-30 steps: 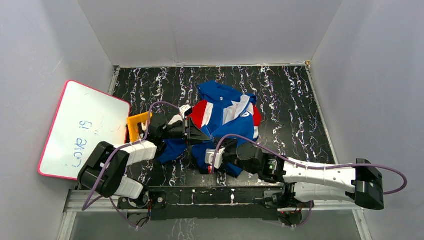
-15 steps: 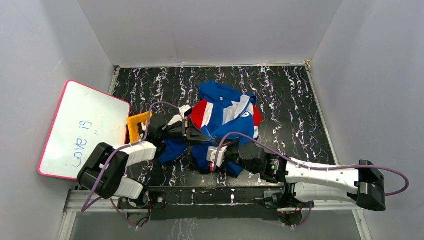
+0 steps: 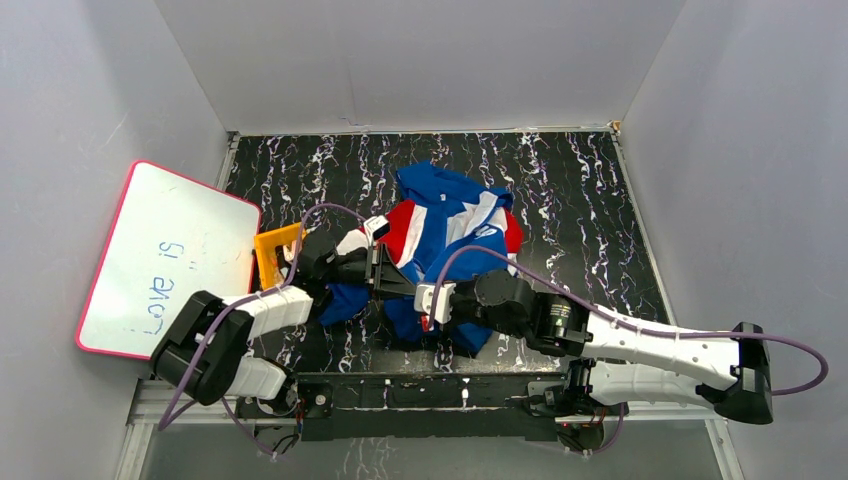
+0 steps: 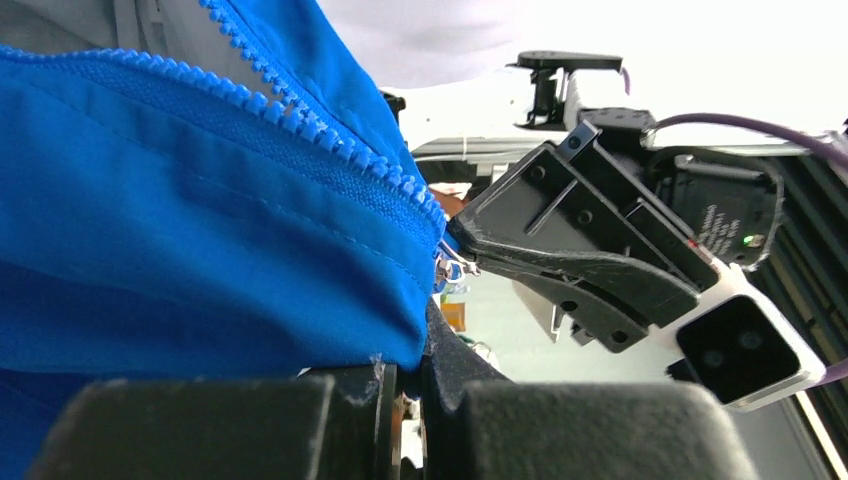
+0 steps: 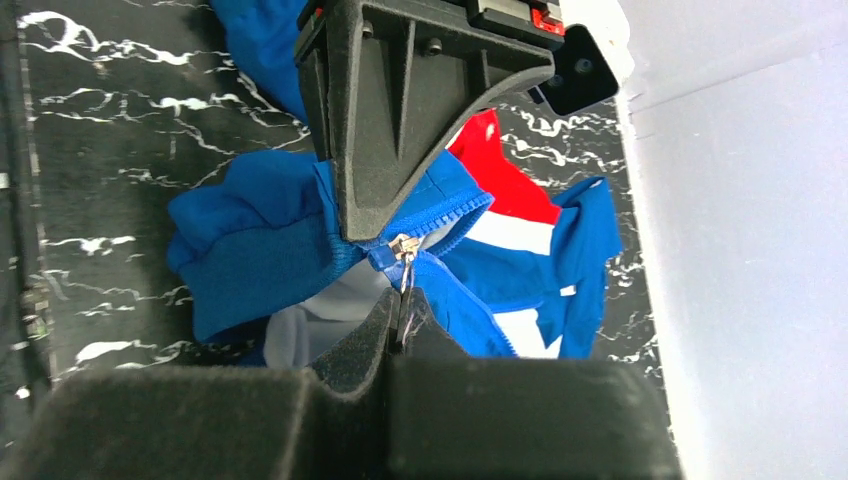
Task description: Zip up the jacket
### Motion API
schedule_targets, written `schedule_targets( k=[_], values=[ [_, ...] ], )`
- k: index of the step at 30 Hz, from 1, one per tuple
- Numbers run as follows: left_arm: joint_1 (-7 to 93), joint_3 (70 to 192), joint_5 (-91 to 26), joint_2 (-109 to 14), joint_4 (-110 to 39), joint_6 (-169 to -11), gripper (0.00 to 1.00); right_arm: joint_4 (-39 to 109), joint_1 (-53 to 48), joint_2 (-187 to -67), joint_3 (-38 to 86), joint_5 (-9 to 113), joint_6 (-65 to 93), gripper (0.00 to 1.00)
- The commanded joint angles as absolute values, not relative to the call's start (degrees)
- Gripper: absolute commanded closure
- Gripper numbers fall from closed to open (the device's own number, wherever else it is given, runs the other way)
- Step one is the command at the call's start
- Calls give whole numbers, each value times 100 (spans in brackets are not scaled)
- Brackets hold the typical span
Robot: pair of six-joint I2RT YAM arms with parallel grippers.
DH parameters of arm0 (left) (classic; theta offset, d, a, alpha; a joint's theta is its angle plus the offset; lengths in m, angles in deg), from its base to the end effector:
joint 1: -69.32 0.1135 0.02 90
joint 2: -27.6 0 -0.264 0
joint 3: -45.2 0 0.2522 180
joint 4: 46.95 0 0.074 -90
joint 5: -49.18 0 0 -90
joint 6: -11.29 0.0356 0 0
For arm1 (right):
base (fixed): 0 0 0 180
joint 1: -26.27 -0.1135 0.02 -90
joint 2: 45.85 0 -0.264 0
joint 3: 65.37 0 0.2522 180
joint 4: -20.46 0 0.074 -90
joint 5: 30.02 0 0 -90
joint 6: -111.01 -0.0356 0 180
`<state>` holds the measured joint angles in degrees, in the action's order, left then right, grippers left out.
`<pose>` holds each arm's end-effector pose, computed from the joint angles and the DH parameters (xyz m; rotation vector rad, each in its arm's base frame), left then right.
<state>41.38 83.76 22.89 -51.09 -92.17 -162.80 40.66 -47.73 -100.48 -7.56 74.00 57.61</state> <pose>0.2063 -0.1456 0.2178 0.2239 2.0924 -2.1824 0.0697 0.2118 0.3110 -1.4306 1.1961 0.2241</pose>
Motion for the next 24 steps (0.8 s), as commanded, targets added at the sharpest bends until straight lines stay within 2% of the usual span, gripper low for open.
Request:
schedule_targets(
  k=[1, 13, 24],
  values=[
    [4064, 8504, 2466, -4857, -8566, -15626, 100, 4489, -4792, -10046, -116, 6844, 5103, 100],
    [3837, 9312, 2263, -4338, -5220, -13088, 100, 5633, -4791, -10507, 672, 6735, 4028, 100],
    [3461, 9496, 2092, -4430, -4595, -12381, 100, 6164, -4676, -10519, 930, 6408, 3184, 100]
  ],
)
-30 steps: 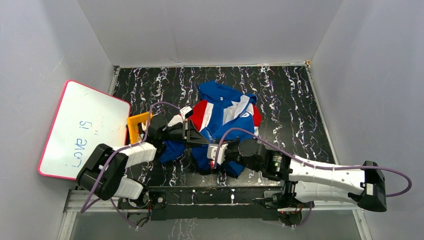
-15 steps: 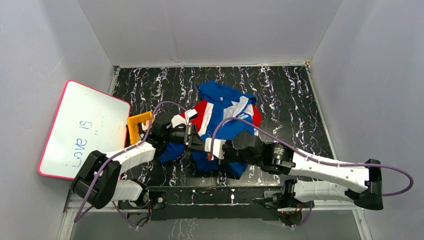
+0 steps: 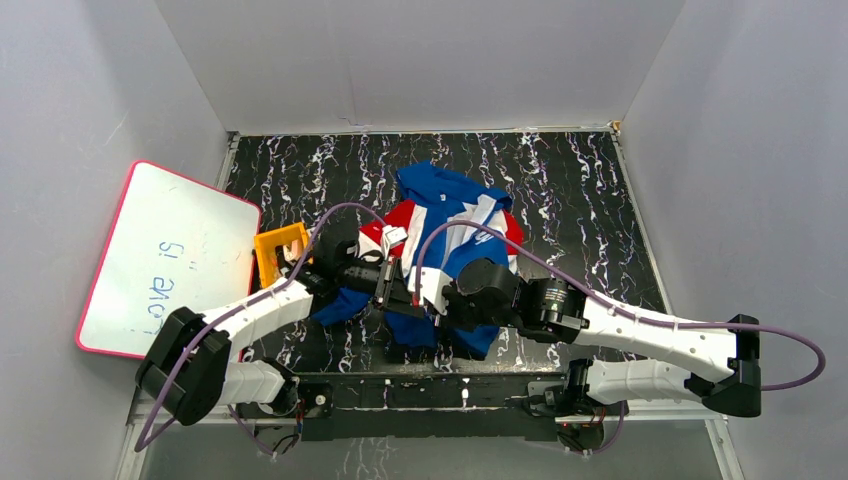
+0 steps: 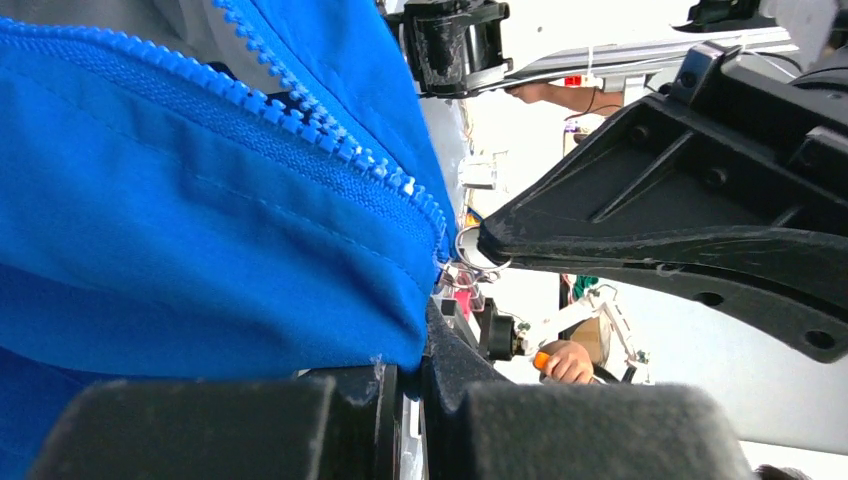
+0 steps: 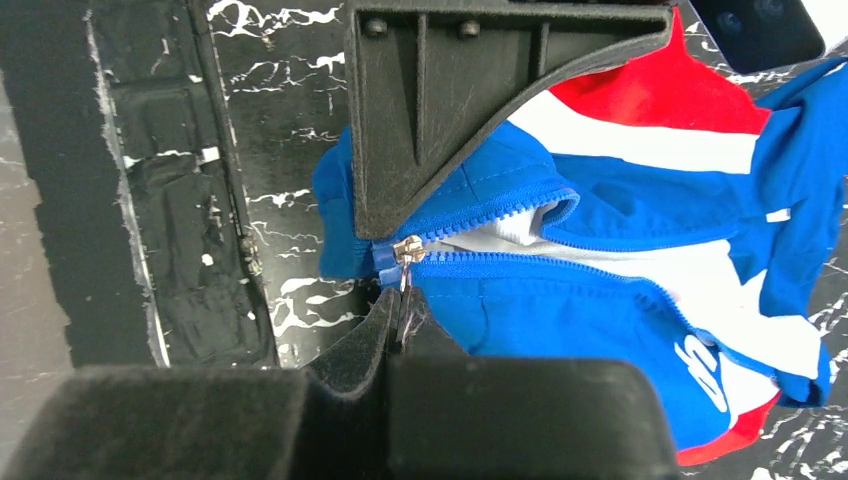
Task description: Zip up the jacket
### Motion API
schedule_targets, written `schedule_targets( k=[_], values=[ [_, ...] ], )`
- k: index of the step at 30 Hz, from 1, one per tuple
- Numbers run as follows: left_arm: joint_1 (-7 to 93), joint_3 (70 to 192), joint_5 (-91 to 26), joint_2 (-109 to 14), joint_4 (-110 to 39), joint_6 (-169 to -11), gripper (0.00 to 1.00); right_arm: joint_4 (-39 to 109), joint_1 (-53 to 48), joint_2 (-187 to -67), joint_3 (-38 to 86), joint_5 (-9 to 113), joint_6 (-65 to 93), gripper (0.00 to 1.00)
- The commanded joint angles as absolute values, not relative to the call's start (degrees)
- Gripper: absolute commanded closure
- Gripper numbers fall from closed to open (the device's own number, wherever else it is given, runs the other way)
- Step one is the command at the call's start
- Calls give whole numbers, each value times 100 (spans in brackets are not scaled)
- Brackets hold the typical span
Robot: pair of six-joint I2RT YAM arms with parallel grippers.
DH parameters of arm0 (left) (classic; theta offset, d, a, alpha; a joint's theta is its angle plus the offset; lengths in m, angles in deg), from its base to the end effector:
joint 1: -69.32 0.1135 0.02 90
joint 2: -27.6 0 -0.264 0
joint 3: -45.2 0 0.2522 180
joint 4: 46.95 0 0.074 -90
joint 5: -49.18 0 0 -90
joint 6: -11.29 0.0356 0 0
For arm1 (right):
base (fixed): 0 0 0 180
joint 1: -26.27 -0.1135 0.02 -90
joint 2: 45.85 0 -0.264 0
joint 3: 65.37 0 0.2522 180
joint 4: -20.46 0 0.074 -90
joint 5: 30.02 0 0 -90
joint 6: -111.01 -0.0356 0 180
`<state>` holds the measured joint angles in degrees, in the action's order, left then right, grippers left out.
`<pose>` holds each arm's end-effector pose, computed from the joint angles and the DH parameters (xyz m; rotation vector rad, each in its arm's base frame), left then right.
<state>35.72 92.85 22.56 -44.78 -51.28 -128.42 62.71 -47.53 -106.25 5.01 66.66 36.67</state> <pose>0.1935 -0.1668 0.2283 0.5964 2.2000 -1.9338 0.0683 0.2201 0.3284 -1.4746 1.5875 0.4695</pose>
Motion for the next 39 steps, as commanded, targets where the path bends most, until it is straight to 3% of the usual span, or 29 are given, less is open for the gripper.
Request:
schedule_targets(
  k=[1, 10, 28, 39],
  values=[
    [3427, 9507, 2082, -4454, -4561, -12344, 100, 6184, -4643, -10498, 922, 6377, 3122, 100],
    [3205, 9560, 2036, -4596, -4548, -12200, 100, 6342, -4423, -10479, 887, 6289, 2815, 100],
    [2787, 9484, 1924, -4580, -4523, -12177, 100, 5450, -4352, -10616, 571, 8366, 2966, 100],
    [2640, 9491, 1886, -4587, -4523, -12175, 100, 4173, -4344, -10158, -86, 9220, 3458, 100]
  ],
)
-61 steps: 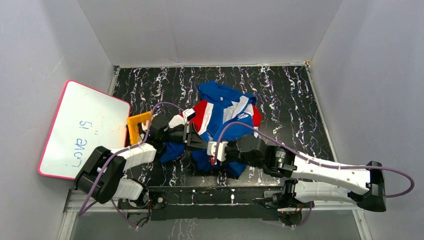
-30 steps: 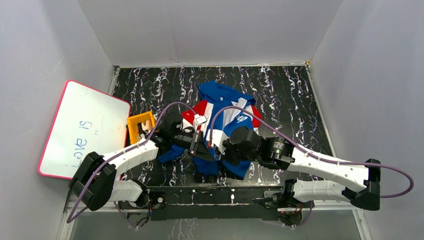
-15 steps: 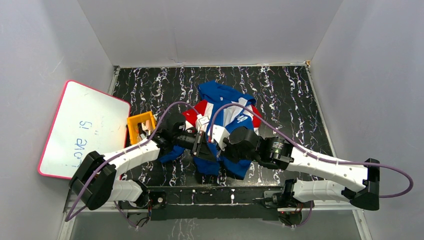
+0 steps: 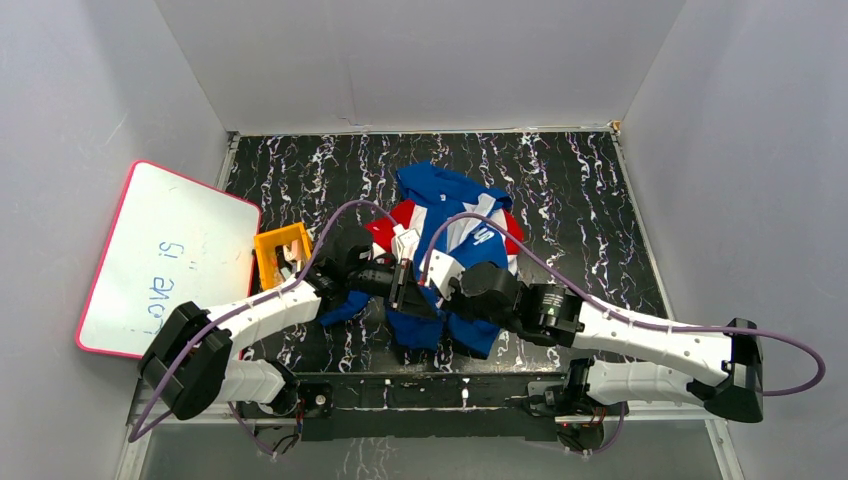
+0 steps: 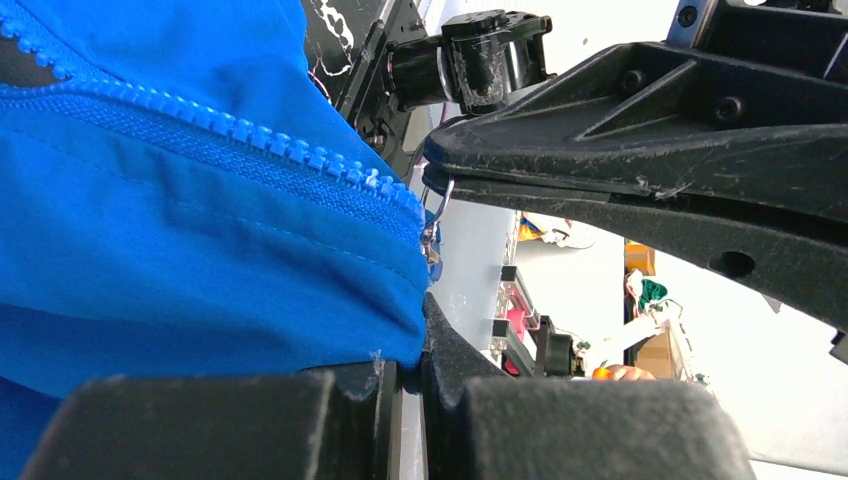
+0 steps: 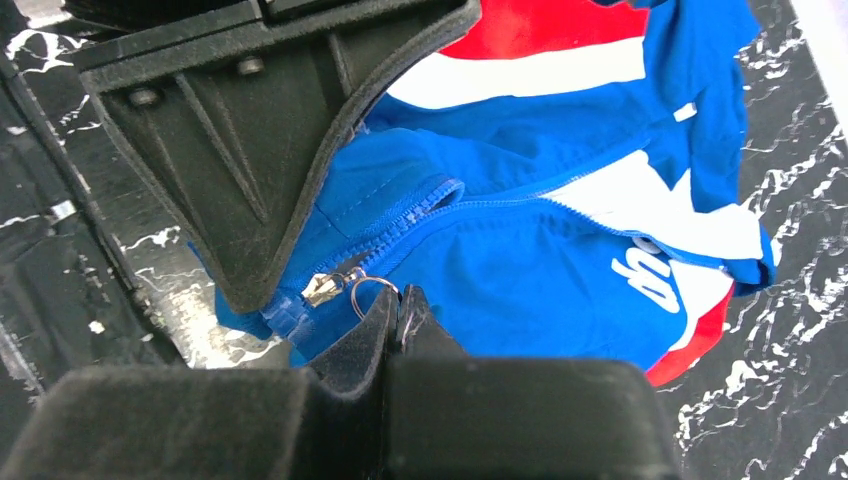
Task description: Zip up the jacket
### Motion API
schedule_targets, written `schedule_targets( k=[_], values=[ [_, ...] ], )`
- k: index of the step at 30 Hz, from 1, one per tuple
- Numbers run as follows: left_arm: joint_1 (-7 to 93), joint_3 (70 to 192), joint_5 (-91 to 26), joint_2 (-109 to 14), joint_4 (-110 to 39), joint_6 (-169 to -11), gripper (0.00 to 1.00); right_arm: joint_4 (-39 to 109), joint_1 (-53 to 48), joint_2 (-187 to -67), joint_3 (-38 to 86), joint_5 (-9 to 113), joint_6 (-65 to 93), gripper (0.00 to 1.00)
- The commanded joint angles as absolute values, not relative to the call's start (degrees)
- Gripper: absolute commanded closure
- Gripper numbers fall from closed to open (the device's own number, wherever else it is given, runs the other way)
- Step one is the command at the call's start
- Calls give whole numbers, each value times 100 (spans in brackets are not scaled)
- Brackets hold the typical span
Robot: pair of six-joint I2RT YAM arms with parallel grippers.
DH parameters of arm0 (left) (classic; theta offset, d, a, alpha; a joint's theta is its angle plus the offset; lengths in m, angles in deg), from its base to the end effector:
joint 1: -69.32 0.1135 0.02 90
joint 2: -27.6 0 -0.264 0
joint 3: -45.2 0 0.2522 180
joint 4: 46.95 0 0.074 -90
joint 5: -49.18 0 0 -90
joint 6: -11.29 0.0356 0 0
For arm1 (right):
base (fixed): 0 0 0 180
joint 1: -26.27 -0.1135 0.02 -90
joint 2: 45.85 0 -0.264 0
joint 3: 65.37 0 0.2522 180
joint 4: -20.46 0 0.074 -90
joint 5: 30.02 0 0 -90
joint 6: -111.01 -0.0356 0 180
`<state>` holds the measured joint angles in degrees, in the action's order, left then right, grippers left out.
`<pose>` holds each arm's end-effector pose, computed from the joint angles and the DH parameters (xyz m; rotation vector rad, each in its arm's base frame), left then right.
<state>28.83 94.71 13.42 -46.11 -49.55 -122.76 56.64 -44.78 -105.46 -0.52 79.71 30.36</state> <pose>0.1821 -0.1935 0.2286 0.6829 2.1776 -1.8021 0.0860 0.2134 0.3090 -1.1856 1.7203 0.2935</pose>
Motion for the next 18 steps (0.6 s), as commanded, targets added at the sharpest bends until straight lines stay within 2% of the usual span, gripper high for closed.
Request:
schedule_targets(
  k=[1, 11, 18],
  values=[
    [2636, 9491, 1887, -4595, -4523, -12177, 100, 4046, -4346, -10112, -149, 9276, 3520, 100],
    [2451, 9551, 1851, -4670, -4541, -12176, 100, 2454, -4352, -9672, -879, 9460, 4236, 100],
    [2313, 9598, 1789, -4675, -4457, -12149, 100, 2101, -4352, -9638, -975, 9277, 4452, 100]
  ],
)
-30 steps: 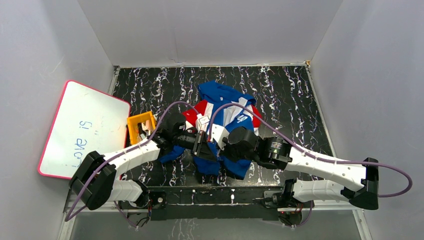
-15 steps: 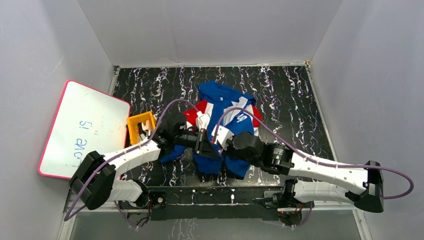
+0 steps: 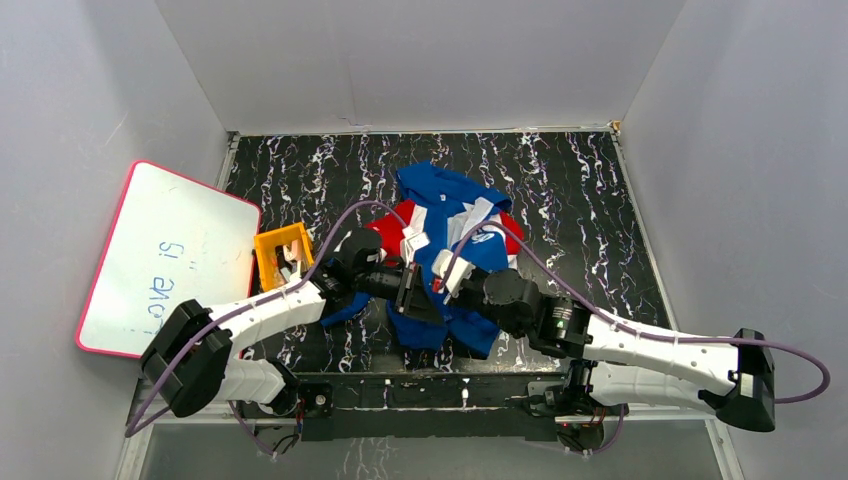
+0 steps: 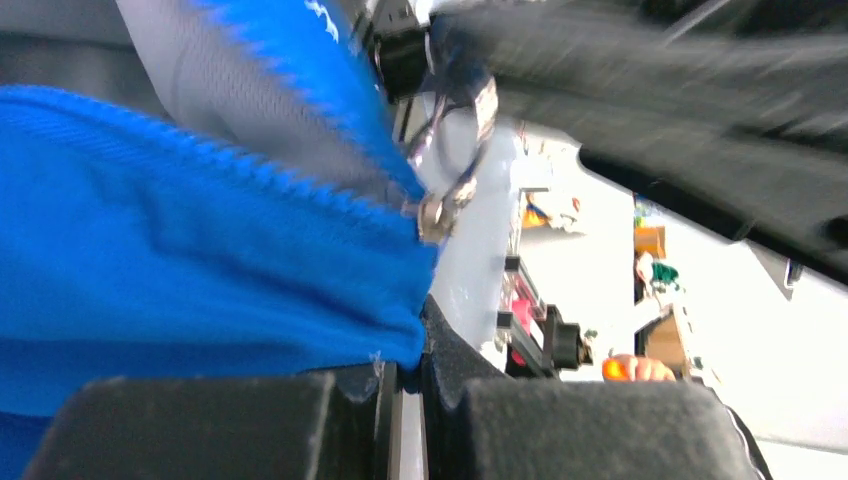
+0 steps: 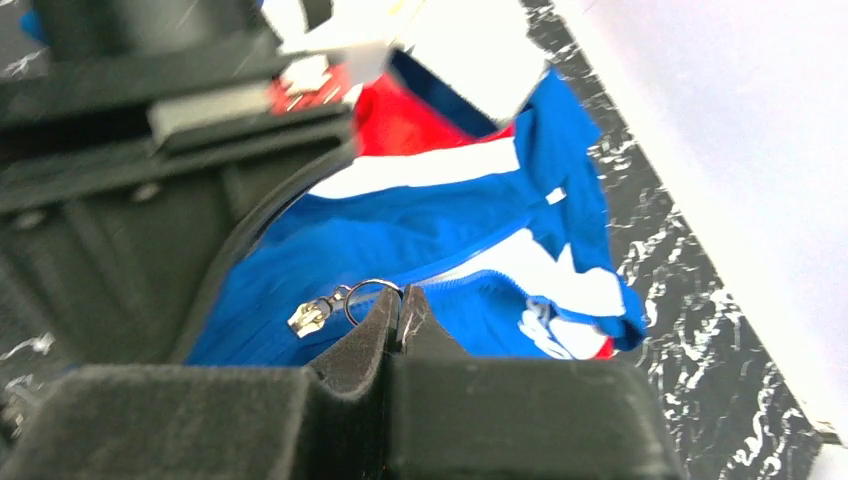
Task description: Zip up the jacket
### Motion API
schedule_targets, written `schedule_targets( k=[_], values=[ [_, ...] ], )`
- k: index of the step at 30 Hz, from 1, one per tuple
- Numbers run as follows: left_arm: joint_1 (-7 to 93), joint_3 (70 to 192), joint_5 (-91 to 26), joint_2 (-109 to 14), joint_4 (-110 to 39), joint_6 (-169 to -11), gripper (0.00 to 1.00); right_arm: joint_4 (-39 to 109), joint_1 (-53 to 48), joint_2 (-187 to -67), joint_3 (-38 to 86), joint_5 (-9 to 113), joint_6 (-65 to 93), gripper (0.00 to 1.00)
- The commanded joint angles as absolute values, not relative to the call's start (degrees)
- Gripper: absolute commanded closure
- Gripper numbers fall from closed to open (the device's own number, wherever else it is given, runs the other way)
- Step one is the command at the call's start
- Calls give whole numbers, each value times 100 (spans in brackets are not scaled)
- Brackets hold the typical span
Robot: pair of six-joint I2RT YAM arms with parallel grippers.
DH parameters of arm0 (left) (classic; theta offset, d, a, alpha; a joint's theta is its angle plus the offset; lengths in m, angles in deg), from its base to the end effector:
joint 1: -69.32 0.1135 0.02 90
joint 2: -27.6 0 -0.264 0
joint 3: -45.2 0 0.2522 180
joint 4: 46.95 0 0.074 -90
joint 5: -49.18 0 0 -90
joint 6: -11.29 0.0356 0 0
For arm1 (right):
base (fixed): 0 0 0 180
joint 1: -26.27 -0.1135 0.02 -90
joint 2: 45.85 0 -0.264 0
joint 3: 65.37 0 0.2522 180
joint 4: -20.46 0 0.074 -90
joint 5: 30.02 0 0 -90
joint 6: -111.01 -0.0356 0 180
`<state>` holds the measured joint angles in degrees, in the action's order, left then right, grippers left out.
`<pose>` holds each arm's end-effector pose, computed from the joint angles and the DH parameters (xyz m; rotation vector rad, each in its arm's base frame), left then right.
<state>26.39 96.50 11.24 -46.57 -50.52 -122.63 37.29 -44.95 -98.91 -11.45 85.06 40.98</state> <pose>0.1792 -0.2050 0.2378 0.7187 2.1339 -1.7921 0.0837 0.1993 0.2991 -1.0767 1.4779 0.2264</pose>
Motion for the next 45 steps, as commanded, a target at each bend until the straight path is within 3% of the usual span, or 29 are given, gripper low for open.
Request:
schedule_targets(
  k=[1, 10, 24, 32, 39, 45],
  values=[
    [2310, 9601, 1740, -4657, -4402, -12124, 100, 2141, -4352, -9625, -975, 9258, 4438, 100],
    [2314, 9607, 1652, -4491, -4145, -11997, 100, 2320, -4352, -9319, -1217, 9408, 4203, 100],
    [2081, 9128, 1381, -4283, -4046, -12158, 100, 1638, -4260, -9861, -963, 10887, 4760, 100],
    [1912, 8828, 1058, -3594, -3982, -12447, 100, 2024, -3544, -10350, -656, 10282, 4186, 100],
    [1912, 9617, 238, -3353, -2305, -11607, 76, 2420, -3548, -10199, -687, 9509, 3797, 100],
    [1914, 10667, -809, -3250, -1020, -10967, 67, 2738, -3543, -9747, -861, 8497, 3665, 100]
  ],
)
